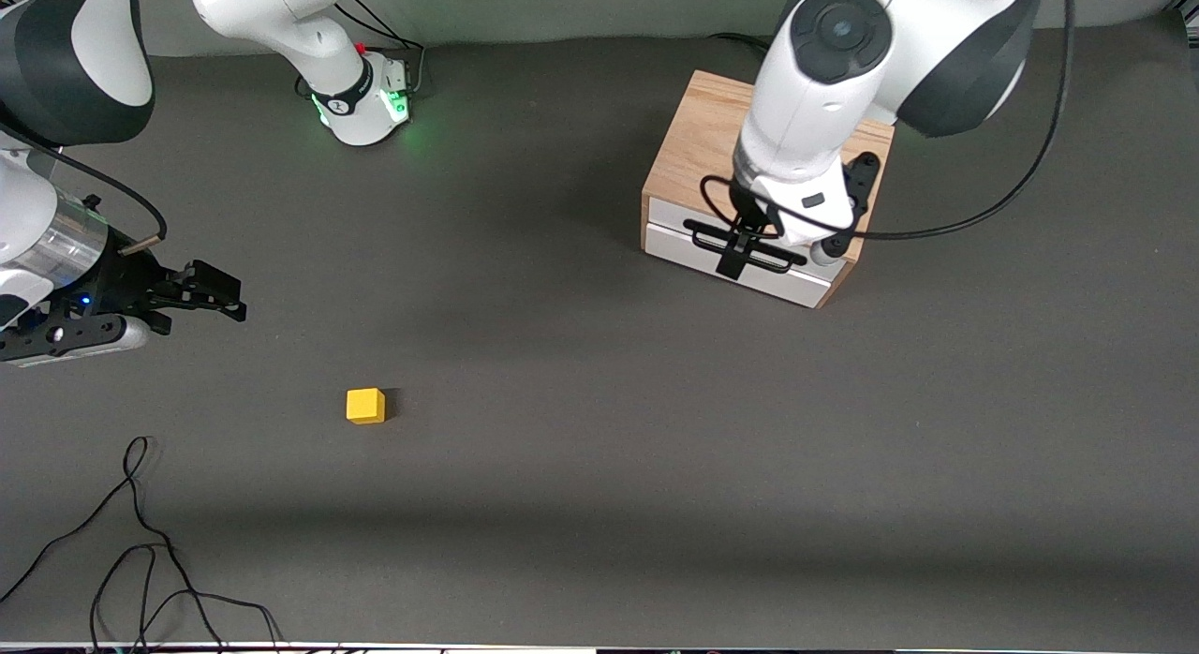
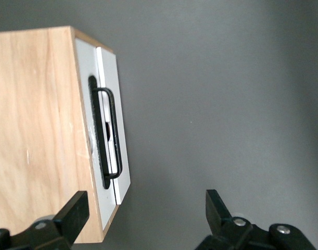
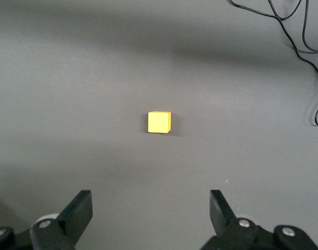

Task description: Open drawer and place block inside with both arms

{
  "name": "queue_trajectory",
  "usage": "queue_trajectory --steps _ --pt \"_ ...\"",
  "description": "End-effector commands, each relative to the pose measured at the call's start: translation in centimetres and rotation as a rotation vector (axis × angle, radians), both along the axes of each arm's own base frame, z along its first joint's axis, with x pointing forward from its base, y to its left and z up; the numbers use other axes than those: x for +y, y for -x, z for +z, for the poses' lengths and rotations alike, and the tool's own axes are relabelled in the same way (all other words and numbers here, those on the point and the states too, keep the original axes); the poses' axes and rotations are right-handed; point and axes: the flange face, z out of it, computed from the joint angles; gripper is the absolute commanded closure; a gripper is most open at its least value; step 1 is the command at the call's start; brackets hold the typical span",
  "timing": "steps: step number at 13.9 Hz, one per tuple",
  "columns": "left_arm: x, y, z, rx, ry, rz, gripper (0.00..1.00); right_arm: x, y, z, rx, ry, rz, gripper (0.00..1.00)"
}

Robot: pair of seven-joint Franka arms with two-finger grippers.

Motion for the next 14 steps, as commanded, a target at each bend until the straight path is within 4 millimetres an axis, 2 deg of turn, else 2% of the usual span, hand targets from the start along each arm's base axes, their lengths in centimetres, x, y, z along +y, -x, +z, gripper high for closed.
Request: queue_trajectory --steps 1,5,11,14 --pt "-0.2 0.6 -0.9 0.045 -0.045 0.042 0.0 0.3 -0.2 0.4 0.002 0.009 -0.012 0.0" --pt "0.1 1.3 -2.3 0.12 -0.088 0.029 0.0 0.3 -0.1 -0.2 0.016 0.012 -0.011 0.0" --pt "0.5 1.8 -7.6 0.142 -0.097 0.001 0.0 0.5 -0.2 0.3 0.005 0.017 -0.008 0.0" --pt "0.3 1.7 -9.2 0.112 -0.077 0.004 0.0 0.6 -0.2 0.3 0.005 0.018 -0.006 0.0"
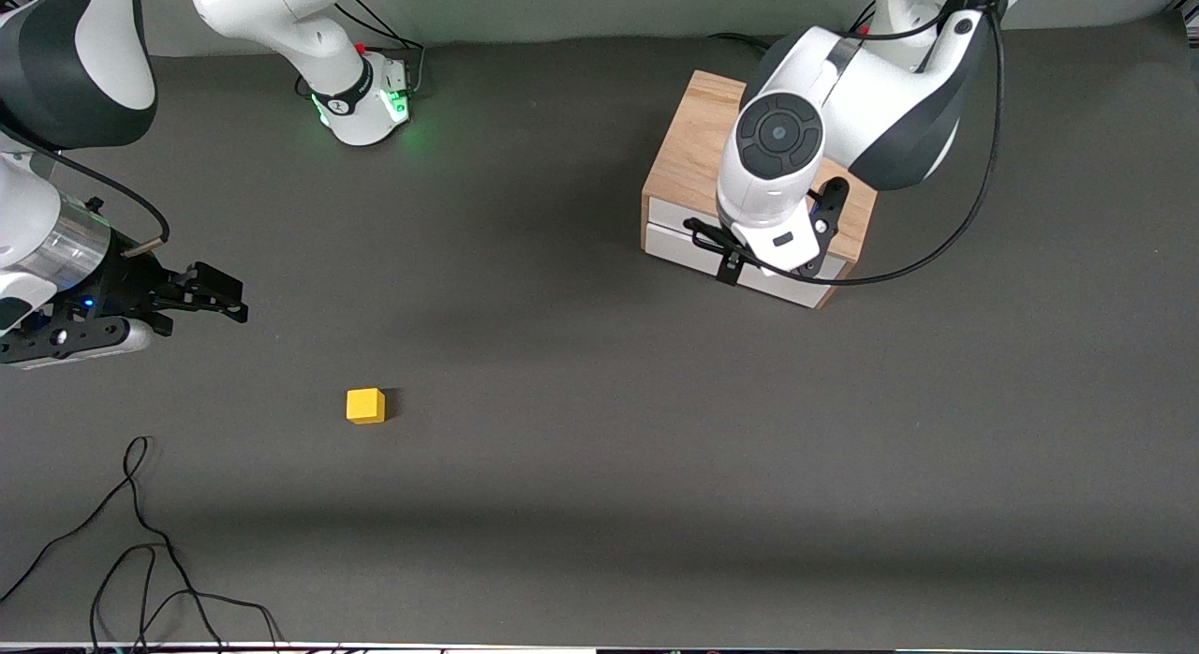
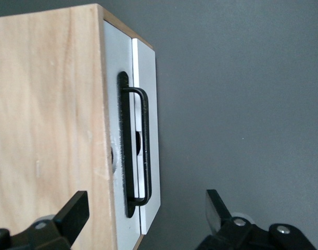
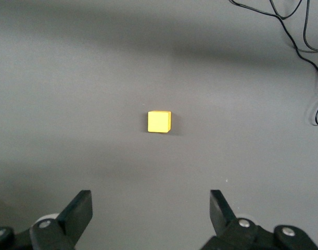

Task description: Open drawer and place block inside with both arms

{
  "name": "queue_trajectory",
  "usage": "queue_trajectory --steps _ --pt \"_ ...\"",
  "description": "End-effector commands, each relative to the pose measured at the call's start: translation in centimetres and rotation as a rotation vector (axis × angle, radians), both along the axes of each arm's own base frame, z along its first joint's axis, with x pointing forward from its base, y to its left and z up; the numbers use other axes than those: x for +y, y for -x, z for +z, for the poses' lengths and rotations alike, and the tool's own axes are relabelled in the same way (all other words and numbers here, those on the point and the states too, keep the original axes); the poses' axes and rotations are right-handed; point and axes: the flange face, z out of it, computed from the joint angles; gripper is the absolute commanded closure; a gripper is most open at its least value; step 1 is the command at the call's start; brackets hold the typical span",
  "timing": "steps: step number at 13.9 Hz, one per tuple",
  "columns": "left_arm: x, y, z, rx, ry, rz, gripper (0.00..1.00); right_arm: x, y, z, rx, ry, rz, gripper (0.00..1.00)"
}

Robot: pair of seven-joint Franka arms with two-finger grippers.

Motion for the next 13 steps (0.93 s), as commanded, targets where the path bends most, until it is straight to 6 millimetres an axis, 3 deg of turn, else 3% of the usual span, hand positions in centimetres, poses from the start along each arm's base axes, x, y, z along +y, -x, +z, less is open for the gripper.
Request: queue_trajectory --steps 1,6,13 --pt "-0.1 0.7 -1.5 -0.014 0.013 -0.012 0.0 0.4 -0.1 0.6 -0.002 0.015 -0.008 0.0" --pt "-0.3 1.1 -6.0 -0.005 0.004 -0.018 0.0 0.6 -0.1 0.5 -0.001 0.015 -0.007 0.0" --pt "-0.5 0.8 -9.3 0.023 -0.022 -0.02 0.0 0.7 -0.1 0.4 0.003 0.006 -0.008 0.0"
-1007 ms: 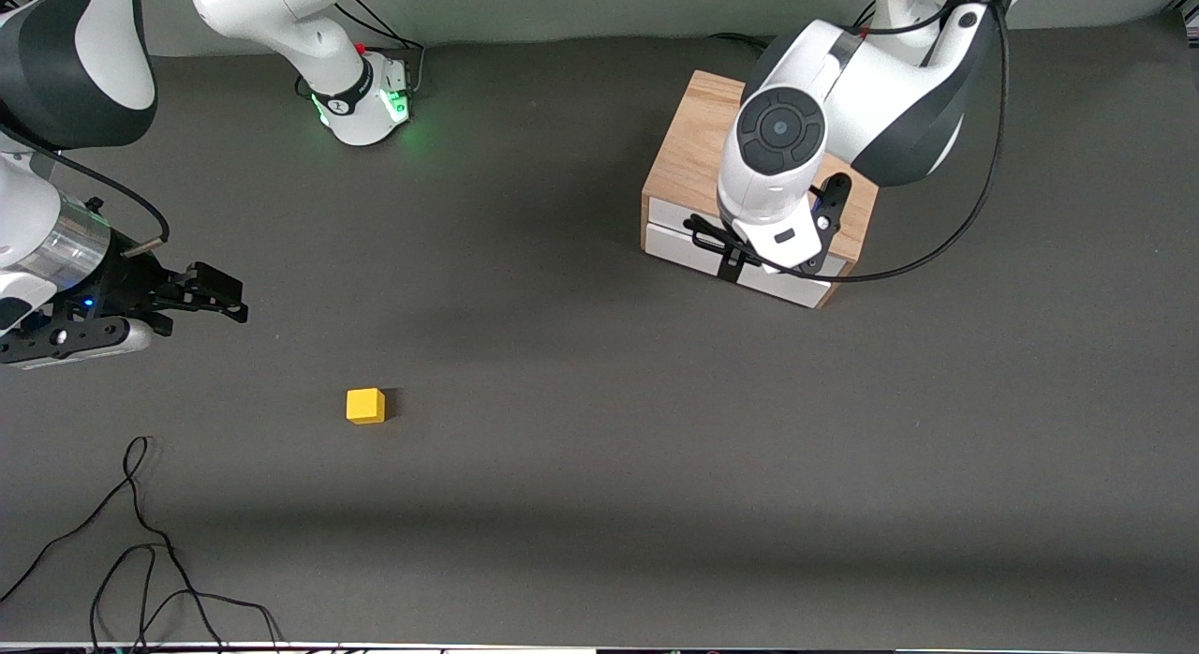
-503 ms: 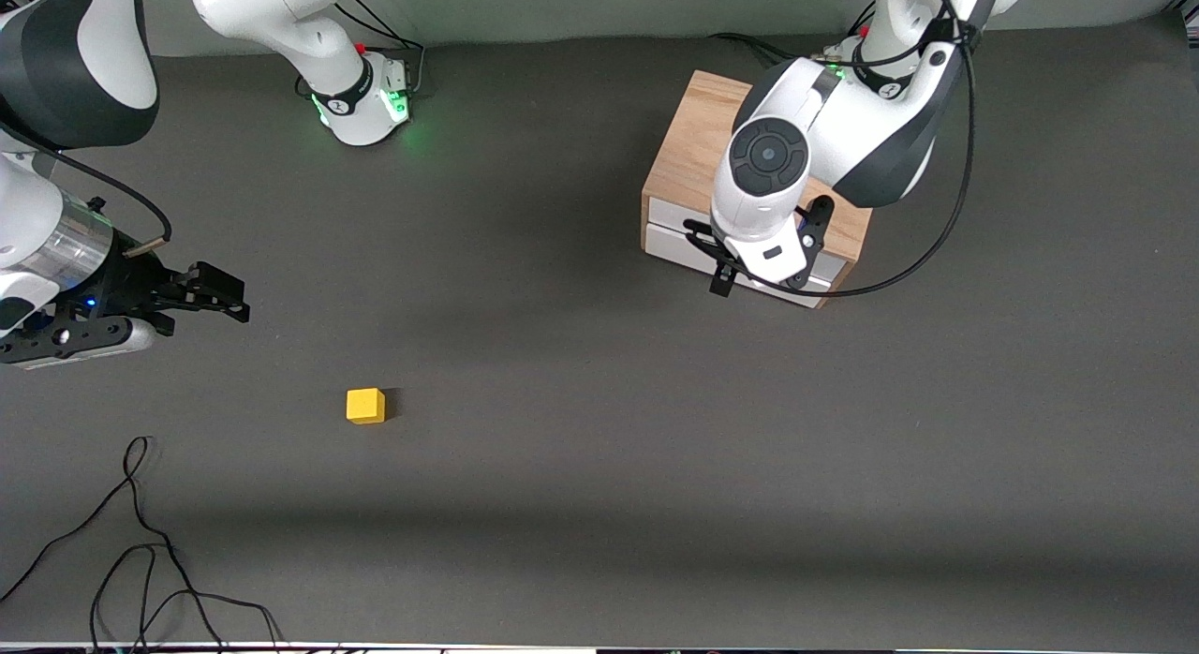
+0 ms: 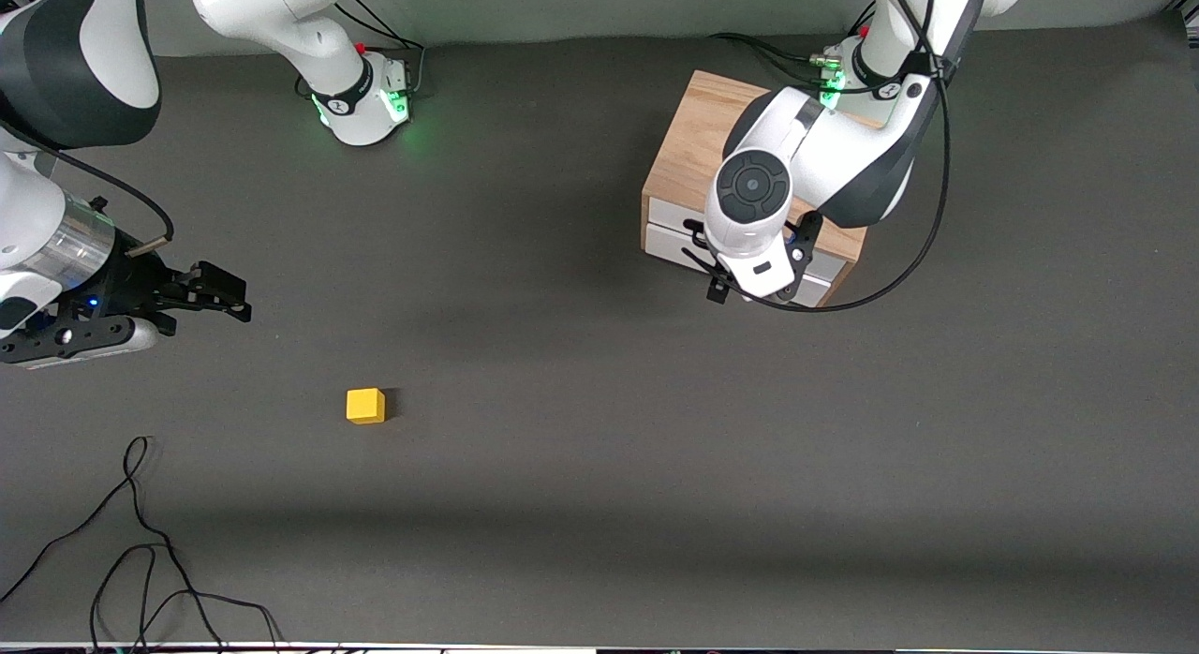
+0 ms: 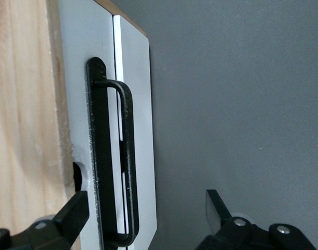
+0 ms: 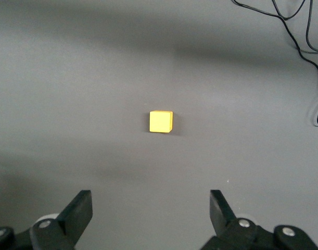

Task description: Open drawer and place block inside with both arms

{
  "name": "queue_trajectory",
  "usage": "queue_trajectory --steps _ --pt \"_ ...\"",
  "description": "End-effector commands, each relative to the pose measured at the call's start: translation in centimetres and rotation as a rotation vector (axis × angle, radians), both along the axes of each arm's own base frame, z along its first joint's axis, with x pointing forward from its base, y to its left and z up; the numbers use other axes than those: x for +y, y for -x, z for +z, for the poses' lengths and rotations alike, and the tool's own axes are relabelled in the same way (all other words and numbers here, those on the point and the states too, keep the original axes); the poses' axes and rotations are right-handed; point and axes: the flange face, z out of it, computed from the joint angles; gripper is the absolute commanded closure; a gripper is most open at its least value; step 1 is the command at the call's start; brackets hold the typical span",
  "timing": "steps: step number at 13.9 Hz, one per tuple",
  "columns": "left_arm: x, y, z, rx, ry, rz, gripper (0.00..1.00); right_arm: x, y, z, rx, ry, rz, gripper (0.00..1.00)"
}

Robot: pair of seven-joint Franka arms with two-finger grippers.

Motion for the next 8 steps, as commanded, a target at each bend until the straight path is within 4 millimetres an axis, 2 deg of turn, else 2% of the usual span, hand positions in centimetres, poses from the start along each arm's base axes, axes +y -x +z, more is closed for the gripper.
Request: queue_trajectory --steps 1,8 --pt "-0.2 0.0 -1.4 0.004 -0.006 -0.014 0.0 0.3 -0.1 0.4 0.002 0.007 -0.015 0.0" --pt "-0.3 0.2 -4.6 0.03 -0.025 -0.016 0.0 0.2 -0.3 0.0 0.01 0.006 -0.072 0.0"
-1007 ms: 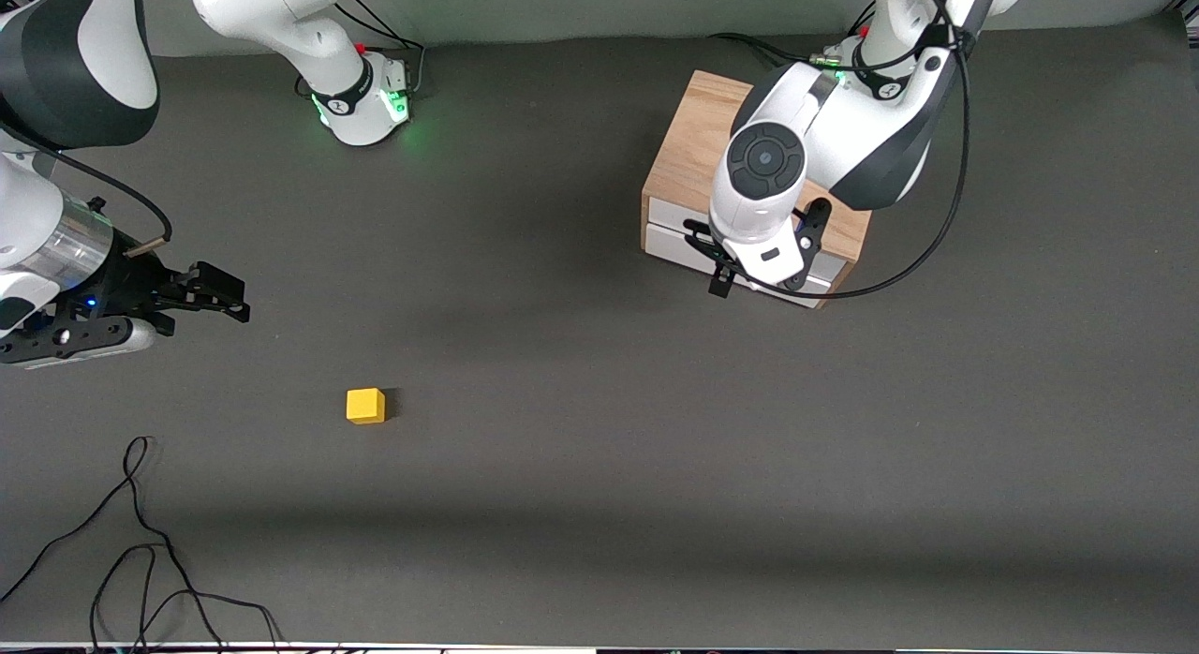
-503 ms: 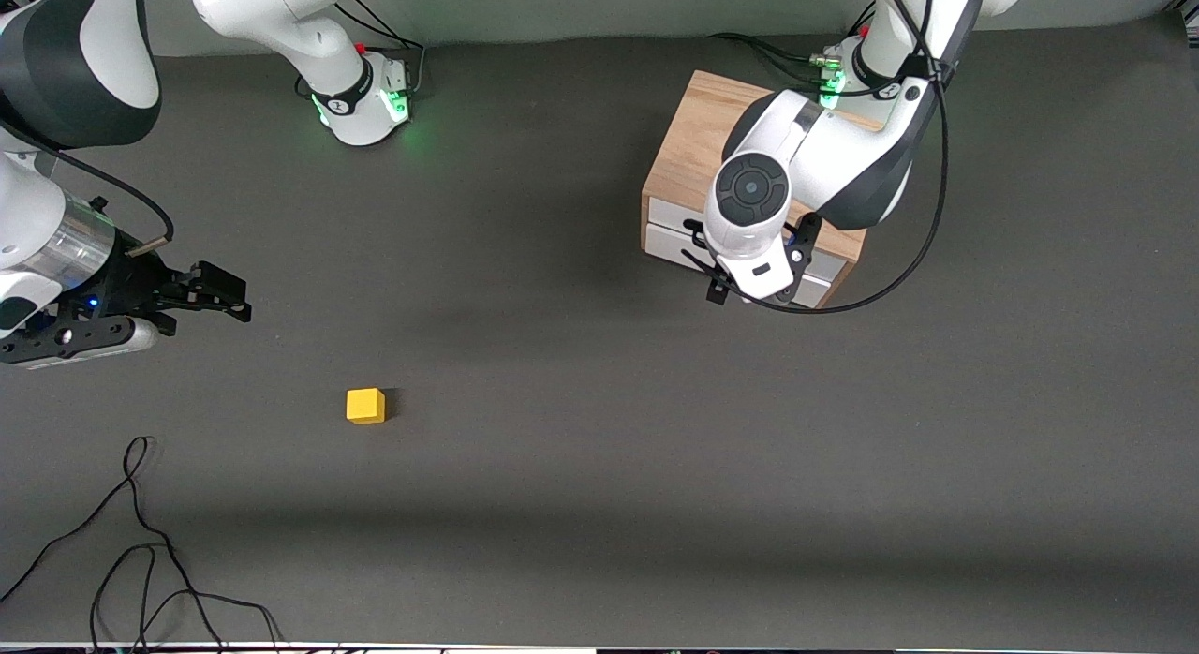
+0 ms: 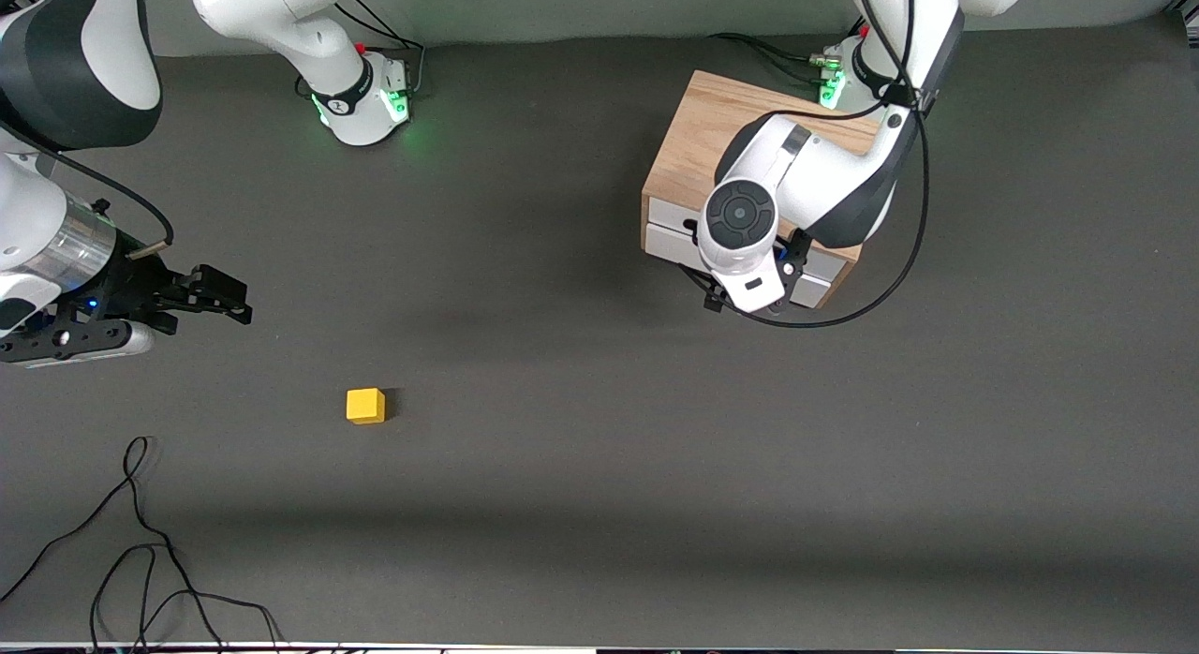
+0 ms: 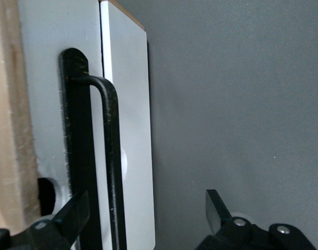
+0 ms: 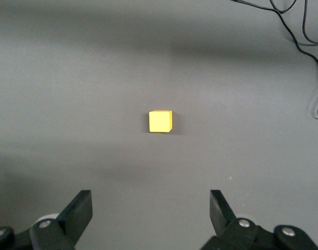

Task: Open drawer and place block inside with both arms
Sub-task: 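Pull the drawer handle outward with the left gripper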

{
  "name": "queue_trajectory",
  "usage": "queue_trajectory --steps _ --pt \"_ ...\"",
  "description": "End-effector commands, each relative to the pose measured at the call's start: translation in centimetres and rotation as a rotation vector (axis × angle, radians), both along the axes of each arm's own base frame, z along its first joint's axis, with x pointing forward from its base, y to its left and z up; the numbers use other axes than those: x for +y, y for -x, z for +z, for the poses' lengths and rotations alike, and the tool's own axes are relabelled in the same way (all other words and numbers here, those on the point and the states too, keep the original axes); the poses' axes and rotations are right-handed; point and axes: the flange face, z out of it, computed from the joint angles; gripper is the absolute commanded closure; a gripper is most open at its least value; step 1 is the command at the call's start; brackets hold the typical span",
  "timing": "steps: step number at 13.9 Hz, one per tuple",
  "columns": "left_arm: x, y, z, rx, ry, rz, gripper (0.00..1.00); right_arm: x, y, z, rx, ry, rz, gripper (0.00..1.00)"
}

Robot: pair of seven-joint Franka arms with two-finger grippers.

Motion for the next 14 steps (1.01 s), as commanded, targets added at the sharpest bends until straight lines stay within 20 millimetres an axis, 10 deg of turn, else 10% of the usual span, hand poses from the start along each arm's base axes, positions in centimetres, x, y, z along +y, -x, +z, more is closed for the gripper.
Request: queue_trajectory --steps 1,14 --pt "0.0 0.3 -0.9 0.0 -0.004 -0.014 0.0 0.0 -0.2 0.2 0.005 0.006 -0.03 0.0" --pt "-0.2 -1.5 -2.8 -0.017 -0.001 -0.015 0.0 -1.9 -1.1 -1.0 0.021 -0.057 -0.133 0.0"
